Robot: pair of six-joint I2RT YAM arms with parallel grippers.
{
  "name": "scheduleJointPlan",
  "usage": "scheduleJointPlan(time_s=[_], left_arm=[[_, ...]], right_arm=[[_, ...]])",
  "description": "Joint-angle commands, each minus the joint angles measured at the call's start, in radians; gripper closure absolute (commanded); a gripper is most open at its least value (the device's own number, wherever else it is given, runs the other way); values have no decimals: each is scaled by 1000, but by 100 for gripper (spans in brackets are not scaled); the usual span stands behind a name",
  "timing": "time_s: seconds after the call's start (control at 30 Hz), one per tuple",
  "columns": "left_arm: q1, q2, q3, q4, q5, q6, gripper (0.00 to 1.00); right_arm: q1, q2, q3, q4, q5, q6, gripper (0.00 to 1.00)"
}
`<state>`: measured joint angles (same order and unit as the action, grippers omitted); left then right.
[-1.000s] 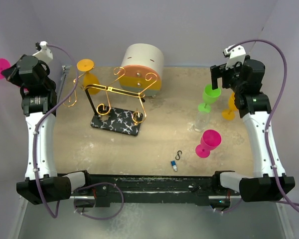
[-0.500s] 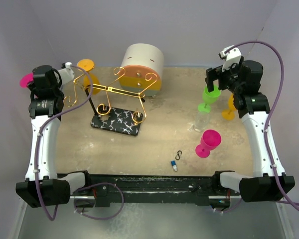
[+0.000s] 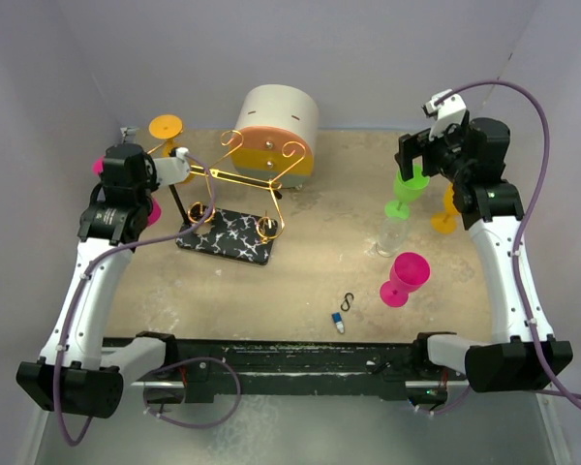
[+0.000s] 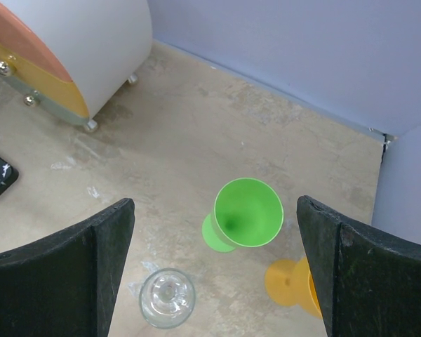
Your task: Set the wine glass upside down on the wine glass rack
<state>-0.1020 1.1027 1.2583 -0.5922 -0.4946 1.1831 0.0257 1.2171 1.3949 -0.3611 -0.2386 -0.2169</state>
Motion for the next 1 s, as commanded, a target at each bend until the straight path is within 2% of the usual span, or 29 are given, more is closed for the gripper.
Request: scheduleJointPlan(time_s=[0.0,0.23,0.7,0.97], left_arm=[[-48,-31,-47,71,-42,41,100],[-92,-34,-34,83,-35,44,100],[-140,-41,47,-71,82,-59,99],[-142,-60,129,-209,221,-133,98]], right_arm=[[-3,-11,-5,21,-42,-4,0],[-5,-11,-11,25,-44,-7,0],[-10,1,-11,21,-73,-9,0],[-10,5,-14,22,-99,-1,0]])
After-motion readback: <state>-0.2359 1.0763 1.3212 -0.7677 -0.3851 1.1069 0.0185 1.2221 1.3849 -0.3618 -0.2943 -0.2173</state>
